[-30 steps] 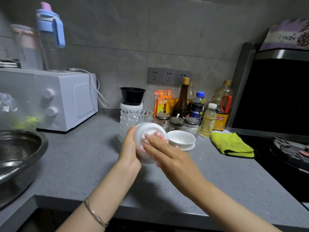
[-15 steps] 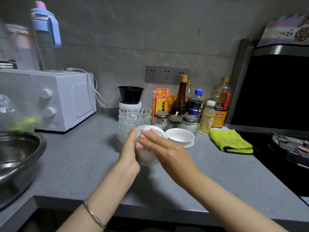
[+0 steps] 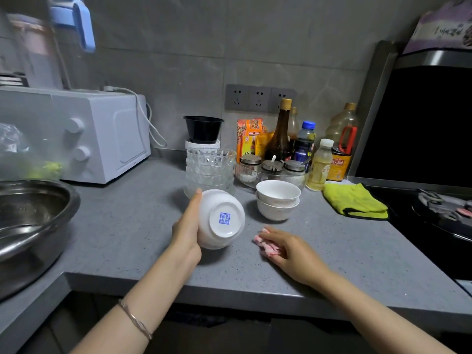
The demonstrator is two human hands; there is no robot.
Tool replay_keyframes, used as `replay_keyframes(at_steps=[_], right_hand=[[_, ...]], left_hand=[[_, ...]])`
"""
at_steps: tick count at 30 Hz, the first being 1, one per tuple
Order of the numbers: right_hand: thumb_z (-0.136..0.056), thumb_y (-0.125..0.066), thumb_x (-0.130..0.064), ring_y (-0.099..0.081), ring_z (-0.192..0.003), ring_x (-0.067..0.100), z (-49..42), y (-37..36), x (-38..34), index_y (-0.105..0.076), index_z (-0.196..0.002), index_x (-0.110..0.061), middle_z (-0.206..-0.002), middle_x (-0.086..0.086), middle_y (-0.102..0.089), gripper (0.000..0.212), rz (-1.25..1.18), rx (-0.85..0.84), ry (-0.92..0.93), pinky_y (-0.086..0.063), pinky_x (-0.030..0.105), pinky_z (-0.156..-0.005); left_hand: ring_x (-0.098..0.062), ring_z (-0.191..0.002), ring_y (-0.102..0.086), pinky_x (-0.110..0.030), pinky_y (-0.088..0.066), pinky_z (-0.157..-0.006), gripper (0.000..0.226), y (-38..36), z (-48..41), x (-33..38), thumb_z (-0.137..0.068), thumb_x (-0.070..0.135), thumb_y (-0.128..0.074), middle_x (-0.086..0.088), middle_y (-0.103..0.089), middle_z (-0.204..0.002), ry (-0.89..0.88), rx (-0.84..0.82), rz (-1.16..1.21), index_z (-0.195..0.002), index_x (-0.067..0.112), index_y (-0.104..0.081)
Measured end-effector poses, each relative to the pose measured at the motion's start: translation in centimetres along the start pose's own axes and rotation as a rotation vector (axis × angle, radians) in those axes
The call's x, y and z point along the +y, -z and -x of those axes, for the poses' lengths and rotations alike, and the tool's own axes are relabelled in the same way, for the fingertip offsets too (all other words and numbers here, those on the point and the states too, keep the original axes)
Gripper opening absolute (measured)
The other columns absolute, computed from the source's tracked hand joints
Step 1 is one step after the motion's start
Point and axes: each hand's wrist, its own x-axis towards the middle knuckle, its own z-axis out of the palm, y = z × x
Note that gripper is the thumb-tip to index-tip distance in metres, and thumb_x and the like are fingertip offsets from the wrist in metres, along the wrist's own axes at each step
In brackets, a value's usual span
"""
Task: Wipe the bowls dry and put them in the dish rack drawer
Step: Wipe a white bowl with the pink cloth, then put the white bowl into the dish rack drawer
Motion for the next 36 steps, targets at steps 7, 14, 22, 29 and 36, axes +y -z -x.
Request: replay_keyframes(at_steps=[7,14,22,29,36], right_hand=[[-0.086,-0.065,-0.035,-0.032,-0.130,-0.003,1.5,4.5,-1.7,-0.044,-0.135,-0.036,-0.145,-0.020,-0.032,0.053,-0.422,-0.165,-0.203,-0.034,0.002,-0.092],[-0.084,-0.054,-0.044,-0.058,-0.117,0.009,4.7,12.0,-2.3,-0.053,-0.131,-0.024,-0.128,-0.010,-0.061,0.051,-0.797,-0.019,-0.281,-0.042,0.029,-0.102],[-0.092,-0.053,-0.038,-0.066,-0.087,0.020,16.3,20.5,2.6,-0.065,-0.117,-0.007,-0.102,0.012,-0.070,0.041,-0.793,0.028,-0.446,-0.052,0.029,-0.076],[-0.086,-0.054,-0.038,-0.065,-0.078,0.022,29.6,24.6,8.6,-0.067,-0.114,-0.007,-0.091,0.012,-0.070,0.043,-0.837,0.210,-0.664,-0.052,0.027,-0.073],[-0.077,-0.057,-0.031,-0.063,-0.056,0.017,40.3,25.7,15.9,-0.070,-0.100,-0.008,-0.066,0.007,-0.069,0.035,-0.940,0.538,-0.959,-0.046,0.027,-0.059]], left_hand=[[-0.023,-0.092,-0.069,-0.039,-0.054,-0.088,0.087,-1.7,2.0,-1.3,-0.038,0.069,-0.073,-0.004,-0.074,-0.099,-0.007,-0.052,-0.061,-0.108,0.018,-0.068],[-0.023,-0.082,-0.069,-0.029,-0.052,-0.063,0.044,-8.6,7.6,-3.7,-0.074,0.057,-0.067,-0.004,-0.074,-0.095,0.013,-0.334,-0.220,-0.101,0.022,-0.068],[-0.023,-0.078,-0.066,-0.032,-0.050,-0.075,0.048,-19.0,15.5,-11.0,-0.068,0.051,-0.073,-0.013,-0.074,-0.091,0.016,-0.758,-0.394,-0.094,0.011,-0.073],[-0.016,-0.080,-0.065,-0.029,-0.048,-0.077,0.045,-26.8,21.6,-21.5,-0.092,0.054,-0.046,0.000,-0.072,-0.081,0.063,-0.988,-0.559,-0.092,0.018,-0.072],[-0.005,-0.091,-0.059,-0.022,-0.047,-0.081,0.030,-30.2,25.4,-32.7,-0.102,0.030,-0.034,0.008,-0.066,-0.102,-0.125,-1.139,-0.601,-0.107,0.022,-0.062]])
